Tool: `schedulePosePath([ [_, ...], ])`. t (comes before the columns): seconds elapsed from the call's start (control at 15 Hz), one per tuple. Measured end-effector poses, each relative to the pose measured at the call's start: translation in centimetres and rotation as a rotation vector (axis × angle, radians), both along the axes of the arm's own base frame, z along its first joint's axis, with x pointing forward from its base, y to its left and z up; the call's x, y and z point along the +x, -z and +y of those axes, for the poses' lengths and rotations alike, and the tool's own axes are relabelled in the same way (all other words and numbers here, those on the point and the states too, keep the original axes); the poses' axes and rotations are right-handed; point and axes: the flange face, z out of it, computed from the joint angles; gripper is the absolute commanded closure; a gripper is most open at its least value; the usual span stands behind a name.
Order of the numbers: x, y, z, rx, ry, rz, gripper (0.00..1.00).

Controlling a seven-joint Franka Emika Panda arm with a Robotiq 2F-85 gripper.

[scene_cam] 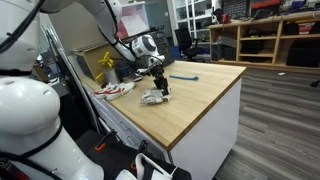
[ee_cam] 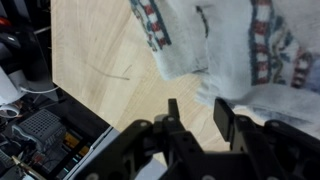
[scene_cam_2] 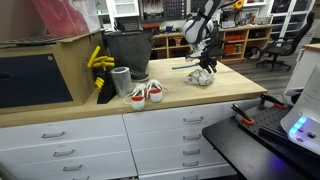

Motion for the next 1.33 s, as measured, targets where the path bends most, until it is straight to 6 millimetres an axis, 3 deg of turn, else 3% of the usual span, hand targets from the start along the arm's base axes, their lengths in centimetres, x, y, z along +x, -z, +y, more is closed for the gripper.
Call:
schedulePosePath([
  [0.2,-0.2,0.3,1.1,0.002,-0.016,-0.006,0.04],
  [0.27,-0.3,0.4,1.5,0.001,-0.025,-0.009,0.01],
  [0.33,-0.2,0.4,1.8,-0.001,-0.042,-0.015,0.35],
  [0.47,-0.2,0.4,2.6,-0.006,-0.077,-0.028,0.35],
  [1.0,-1.1,0.9,3.9,-0.013,-0.138,-0.033,0.97],
  [1.33,-1.1,0.1,4.1,-0.006,-0.149,-0.056,0.99],
])
